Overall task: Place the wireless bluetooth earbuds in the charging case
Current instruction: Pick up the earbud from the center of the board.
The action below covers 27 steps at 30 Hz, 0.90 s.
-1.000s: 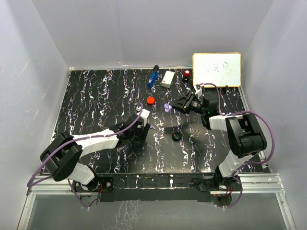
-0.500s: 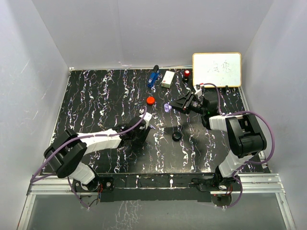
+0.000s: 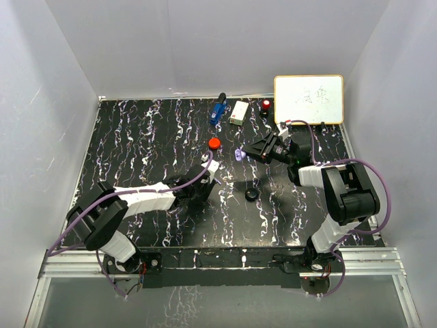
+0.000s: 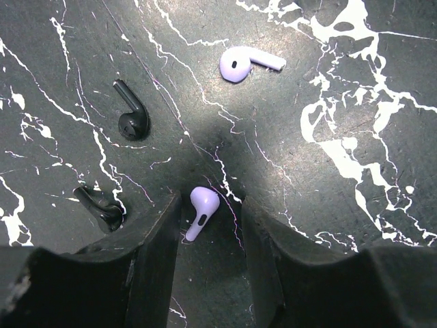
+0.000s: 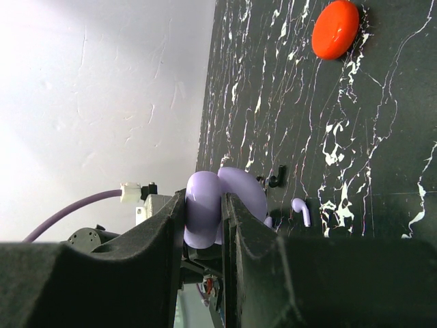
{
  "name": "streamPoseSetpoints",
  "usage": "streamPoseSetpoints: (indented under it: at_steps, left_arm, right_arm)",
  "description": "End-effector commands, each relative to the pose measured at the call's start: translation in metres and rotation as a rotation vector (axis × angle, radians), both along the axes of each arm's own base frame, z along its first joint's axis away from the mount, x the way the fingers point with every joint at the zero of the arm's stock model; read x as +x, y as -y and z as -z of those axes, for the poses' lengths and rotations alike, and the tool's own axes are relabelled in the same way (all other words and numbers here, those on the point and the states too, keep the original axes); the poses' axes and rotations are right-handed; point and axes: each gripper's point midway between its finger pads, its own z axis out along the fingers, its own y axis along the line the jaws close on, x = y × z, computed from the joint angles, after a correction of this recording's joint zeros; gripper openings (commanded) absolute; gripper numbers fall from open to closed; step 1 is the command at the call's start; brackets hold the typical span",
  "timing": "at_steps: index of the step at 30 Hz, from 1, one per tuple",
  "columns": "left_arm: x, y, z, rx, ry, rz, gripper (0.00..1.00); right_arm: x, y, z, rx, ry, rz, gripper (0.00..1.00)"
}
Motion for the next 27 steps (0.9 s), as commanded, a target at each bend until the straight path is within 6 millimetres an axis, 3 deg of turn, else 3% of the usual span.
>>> streamPoseSetpoints:
  at_steps: [1, 27]
  left_arm:
    - [0.004, 0.0048, -0.0063, 0.002, 0.013, 0.01, 0.38]
    - [0.0021, 0.0029, -0.0006, 0.006, -0.005, -0.008, 0.17]
  right_arm:
    - [-0.0004, 0.0016, -0.0248, 0.009, 0.111, -0.006, 0.0]
    - [-0.0023, 0.0021, -0.0266, 0.013, 0.114, -0.009, 0.0]
